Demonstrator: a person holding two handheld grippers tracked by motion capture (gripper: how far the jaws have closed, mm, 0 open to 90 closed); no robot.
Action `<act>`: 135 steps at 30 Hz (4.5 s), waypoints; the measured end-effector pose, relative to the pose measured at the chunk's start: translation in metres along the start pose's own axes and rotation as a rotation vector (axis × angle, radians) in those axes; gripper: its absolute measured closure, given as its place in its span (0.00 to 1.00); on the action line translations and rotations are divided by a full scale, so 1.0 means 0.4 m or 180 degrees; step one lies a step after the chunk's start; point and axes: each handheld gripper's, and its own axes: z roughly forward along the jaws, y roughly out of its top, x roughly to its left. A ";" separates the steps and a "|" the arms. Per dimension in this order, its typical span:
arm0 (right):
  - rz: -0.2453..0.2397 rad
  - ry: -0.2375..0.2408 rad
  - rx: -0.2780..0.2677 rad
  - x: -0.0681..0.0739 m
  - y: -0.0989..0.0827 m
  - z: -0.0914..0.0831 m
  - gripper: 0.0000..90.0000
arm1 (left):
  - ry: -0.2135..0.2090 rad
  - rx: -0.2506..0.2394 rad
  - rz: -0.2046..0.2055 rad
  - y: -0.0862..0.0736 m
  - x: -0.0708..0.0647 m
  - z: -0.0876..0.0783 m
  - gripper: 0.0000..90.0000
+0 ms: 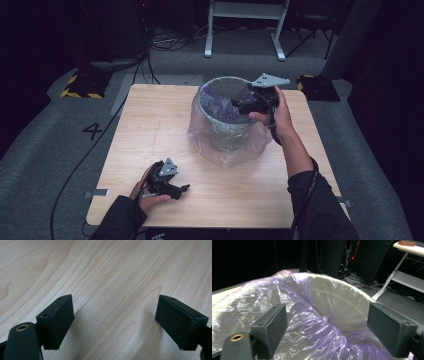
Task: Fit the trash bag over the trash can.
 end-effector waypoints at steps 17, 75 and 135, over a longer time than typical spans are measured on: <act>-0.0081 0.0108 -0.0329 0.029 -0.006 -0.040 0.18 | 0.0000 0.0000 0.0000 0.000 0.000 0.000 0.17; -0.0491 0.0337 -0.0222 0.088 -0.088 -0.183 0.17 | 0.0003 0.0007 -0.0003 0.002 0.001 0.001 0.16; -0.0662 0.0380 0.0276 0.120 -0.291 -0.246 0.17 | -0.0002 0.0003 -0.0003 0.002 0.001 0.002 0.16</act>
